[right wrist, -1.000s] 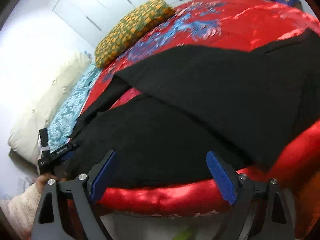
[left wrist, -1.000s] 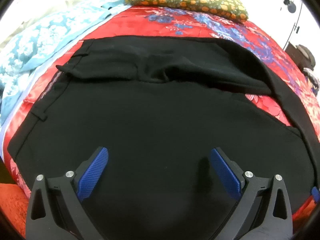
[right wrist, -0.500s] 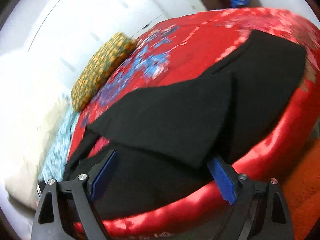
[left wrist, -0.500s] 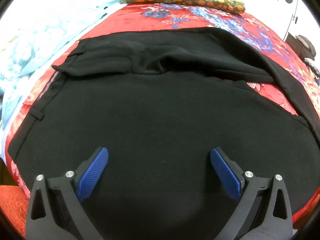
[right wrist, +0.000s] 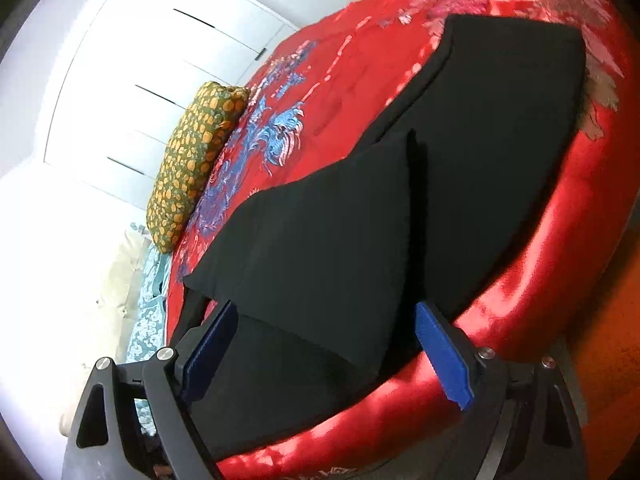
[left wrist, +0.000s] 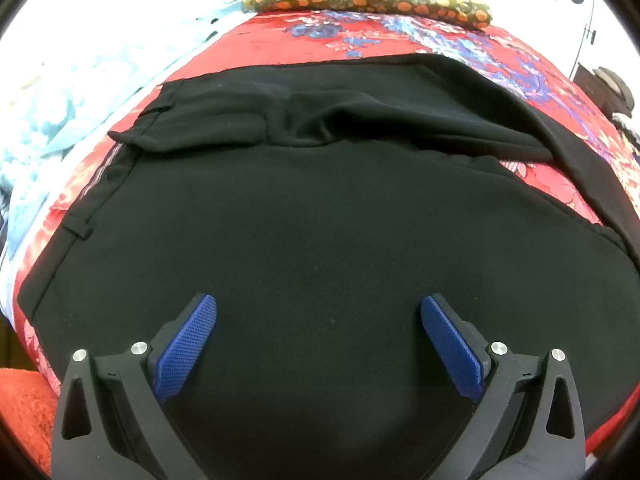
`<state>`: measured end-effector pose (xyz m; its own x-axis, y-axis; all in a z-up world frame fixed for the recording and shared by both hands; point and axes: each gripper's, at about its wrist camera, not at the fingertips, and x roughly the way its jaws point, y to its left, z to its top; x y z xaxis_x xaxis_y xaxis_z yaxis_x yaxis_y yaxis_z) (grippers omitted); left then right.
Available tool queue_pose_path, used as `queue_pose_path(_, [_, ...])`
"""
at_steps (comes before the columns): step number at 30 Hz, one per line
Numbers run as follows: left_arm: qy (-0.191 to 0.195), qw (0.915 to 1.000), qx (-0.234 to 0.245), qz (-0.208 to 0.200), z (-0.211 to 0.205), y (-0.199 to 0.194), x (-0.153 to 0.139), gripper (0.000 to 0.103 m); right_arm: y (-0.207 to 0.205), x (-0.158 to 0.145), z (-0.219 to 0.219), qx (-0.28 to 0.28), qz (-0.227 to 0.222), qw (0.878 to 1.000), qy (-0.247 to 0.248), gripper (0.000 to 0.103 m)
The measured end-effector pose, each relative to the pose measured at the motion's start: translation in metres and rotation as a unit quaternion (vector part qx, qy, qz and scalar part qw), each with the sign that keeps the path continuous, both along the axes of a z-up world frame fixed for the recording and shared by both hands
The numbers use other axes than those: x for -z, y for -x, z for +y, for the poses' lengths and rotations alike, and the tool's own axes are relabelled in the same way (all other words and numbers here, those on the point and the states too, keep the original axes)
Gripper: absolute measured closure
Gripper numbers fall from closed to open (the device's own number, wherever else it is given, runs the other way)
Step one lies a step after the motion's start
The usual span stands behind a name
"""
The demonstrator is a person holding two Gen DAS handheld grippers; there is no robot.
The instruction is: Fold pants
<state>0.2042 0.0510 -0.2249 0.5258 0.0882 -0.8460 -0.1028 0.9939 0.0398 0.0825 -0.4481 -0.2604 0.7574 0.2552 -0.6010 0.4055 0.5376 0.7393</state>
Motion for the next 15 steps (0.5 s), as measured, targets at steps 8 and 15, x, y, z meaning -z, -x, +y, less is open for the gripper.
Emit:
queue_pose_path(8, [-0.002,1.0,-0.003,-0.005,0.0,-0.002,0.0,0.0,0.022,-0.053,0.051,-0.06,-0.038,0.993,0.099,0.014])
queue_pose_path(15, [0.002,1.0,0.0,0.0,0.002,0.0,-0.001,0.0,-0.014,-0.001,0.073,-0.1,-0.016,0.995,0.014,0.019])
